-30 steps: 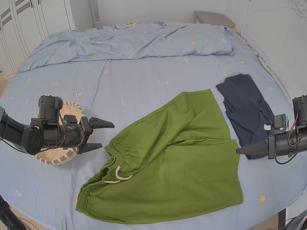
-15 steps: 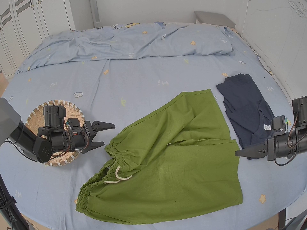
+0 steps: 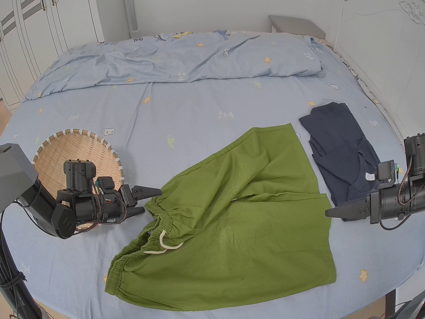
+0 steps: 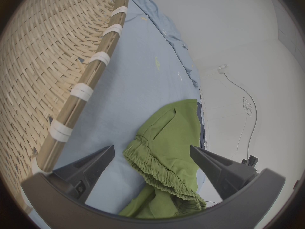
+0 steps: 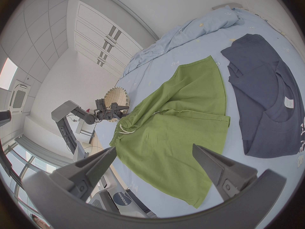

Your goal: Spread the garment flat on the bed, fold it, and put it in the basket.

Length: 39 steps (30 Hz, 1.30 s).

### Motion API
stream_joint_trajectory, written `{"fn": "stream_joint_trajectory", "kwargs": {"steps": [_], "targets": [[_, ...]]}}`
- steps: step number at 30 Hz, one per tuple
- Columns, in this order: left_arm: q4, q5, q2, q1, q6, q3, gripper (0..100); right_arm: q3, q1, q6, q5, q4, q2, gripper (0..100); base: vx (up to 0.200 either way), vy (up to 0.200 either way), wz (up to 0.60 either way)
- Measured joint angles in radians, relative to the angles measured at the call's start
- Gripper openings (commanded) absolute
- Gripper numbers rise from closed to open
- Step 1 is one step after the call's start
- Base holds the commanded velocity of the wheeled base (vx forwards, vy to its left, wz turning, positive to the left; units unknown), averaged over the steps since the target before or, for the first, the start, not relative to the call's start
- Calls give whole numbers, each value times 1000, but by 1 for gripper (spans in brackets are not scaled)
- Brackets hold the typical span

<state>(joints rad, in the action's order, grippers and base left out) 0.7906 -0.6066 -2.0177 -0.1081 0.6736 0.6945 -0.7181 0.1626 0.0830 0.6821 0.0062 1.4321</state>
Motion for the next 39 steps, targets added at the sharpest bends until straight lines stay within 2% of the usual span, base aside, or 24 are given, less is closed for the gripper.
{"fn": "stream_joint_trajectory", "kwargs": {"steps": [2,3,22,28,39], "targets": [[-2,0,0,-1,0,-4,100,1,0,0,0,-1,0,100,0,0,0],[-3,0,1,-1,0,-4,0,1,0,0,0,-1,0,100,0,0,0],[-3,1,4,-2,23,28,0,2,0,0,0,-4,0,100,0,0,0],[-14,7,13,10,53,114,0,-7,-1,0,-1,-5,-4,100,0,0,0],[-97,8,13,93,58,319,0,-126,-29,-7,-13,-16,51,100,0,0,0]]}}
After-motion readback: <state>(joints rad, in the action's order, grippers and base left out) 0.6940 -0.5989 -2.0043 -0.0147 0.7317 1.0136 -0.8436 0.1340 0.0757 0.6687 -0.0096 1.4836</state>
